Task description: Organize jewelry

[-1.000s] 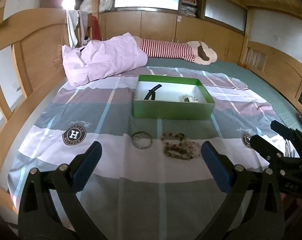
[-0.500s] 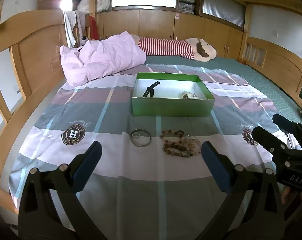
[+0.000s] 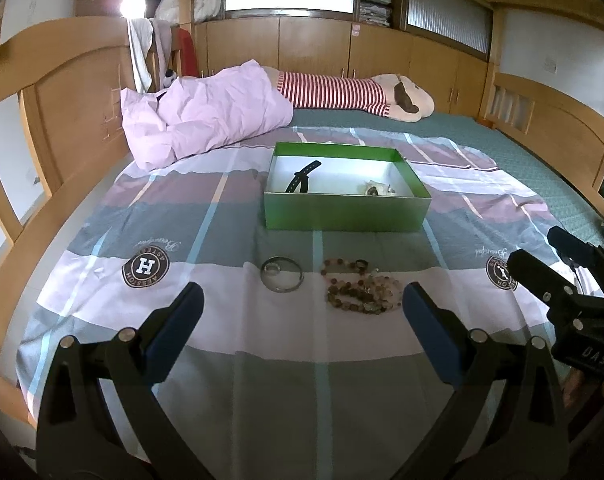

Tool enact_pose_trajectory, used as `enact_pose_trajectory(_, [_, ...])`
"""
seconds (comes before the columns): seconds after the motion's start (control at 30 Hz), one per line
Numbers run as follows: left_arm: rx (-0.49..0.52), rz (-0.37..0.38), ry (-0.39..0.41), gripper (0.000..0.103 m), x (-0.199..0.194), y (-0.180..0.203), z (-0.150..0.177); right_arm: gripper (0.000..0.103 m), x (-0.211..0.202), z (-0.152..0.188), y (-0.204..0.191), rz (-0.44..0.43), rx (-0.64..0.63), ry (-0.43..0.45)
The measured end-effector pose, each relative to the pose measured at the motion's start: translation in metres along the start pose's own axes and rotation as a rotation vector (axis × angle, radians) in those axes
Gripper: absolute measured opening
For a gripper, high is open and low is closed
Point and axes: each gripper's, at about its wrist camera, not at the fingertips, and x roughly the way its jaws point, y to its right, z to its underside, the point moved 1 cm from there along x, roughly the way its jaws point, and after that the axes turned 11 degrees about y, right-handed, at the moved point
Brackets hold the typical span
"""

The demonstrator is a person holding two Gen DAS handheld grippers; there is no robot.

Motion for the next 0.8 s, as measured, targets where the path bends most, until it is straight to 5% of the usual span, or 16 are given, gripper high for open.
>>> enact_pose_trajectory(0.8, [0.001, 0.006, -0.007, 0.099, -0.0002, 0.0018, -0.0003, 0.093, 0.0034, 0.0019, 0.0025, -0.001, -0.004, -0.006])
